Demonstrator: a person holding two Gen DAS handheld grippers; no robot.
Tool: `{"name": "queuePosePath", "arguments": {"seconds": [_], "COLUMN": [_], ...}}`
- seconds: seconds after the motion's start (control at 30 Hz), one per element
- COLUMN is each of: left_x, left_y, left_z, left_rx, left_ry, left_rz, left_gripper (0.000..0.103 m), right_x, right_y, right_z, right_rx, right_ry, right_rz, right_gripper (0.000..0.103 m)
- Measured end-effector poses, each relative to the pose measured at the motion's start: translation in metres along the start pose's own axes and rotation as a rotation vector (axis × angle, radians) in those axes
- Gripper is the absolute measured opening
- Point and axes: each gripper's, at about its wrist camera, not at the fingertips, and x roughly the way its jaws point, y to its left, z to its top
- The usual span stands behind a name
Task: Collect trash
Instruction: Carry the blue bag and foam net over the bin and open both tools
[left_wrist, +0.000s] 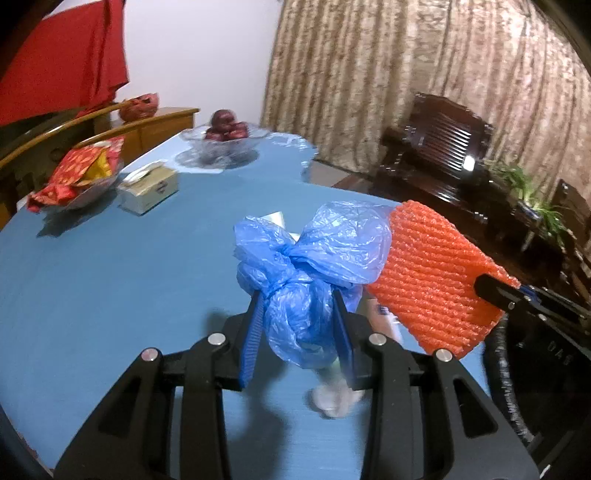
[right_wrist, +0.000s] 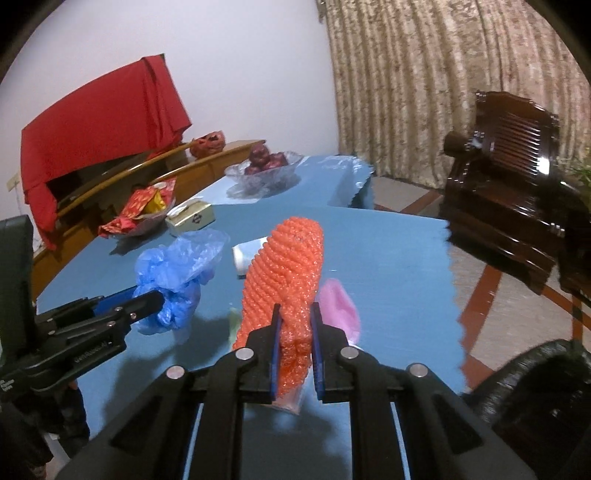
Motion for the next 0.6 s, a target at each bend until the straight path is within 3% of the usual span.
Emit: {"name": "queuePosePath", "arguments": {"seconds": [0.6], "left_x": [-0.009], "left_y": [-0.145], "left_z": [-0.017], "left_rx": [0.154], "left_ry": [0.029], "left_rz": [-0.253], "left_gripper": [0.035], "right_x": [-0.114], "right_y": [-0.111], "right_z": [-0.041], "right_rx": [0.128], "right_ry": [-0.036], "right_rz": [-0.283], "right_gripper": [0.014]}}
